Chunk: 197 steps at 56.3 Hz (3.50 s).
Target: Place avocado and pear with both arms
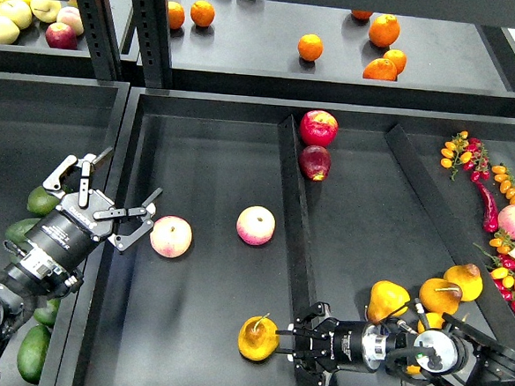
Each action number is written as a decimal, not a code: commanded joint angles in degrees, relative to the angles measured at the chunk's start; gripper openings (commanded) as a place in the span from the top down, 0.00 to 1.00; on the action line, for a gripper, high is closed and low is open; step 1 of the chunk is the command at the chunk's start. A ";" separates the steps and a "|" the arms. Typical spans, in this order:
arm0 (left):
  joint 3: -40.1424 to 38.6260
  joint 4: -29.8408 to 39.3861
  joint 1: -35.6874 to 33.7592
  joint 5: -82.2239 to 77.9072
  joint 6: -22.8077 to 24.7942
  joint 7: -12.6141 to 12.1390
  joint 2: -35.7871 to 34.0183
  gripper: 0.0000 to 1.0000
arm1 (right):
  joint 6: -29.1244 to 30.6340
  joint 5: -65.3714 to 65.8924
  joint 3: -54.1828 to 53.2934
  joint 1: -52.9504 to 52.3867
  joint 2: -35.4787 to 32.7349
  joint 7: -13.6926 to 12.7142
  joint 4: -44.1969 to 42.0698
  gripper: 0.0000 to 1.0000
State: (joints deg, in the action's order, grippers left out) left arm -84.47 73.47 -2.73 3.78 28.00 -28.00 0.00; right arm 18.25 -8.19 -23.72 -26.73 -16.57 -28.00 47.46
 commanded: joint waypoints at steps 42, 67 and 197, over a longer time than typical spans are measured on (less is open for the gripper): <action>0.01 -0.17 0.00 0.00 0.00 0.00 0.00 0.01 | -0.40 1.94 -1.68 0.62 5.59 0.00 -2.64 0.06; -0.08 -0.26 0.09 0.00 0.00 0.00 0.00 0.01 | -0.40 1.77 -1.68 2.12 6.38 0.00 -2.99 0.44; 0.19 -0.17 0.88 0.00 0.00 0.00 0.00 0.01 | 0.21 4.94 -7.39 5.55 6.03 0.00 -2.90 0.36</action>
State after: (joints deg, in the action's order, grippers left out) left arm -84.21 73.29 -1.85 3.78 28.00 -28.00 0.00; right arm 18.40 -3.21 -31.11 -21.18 -10.62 -28.00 44.57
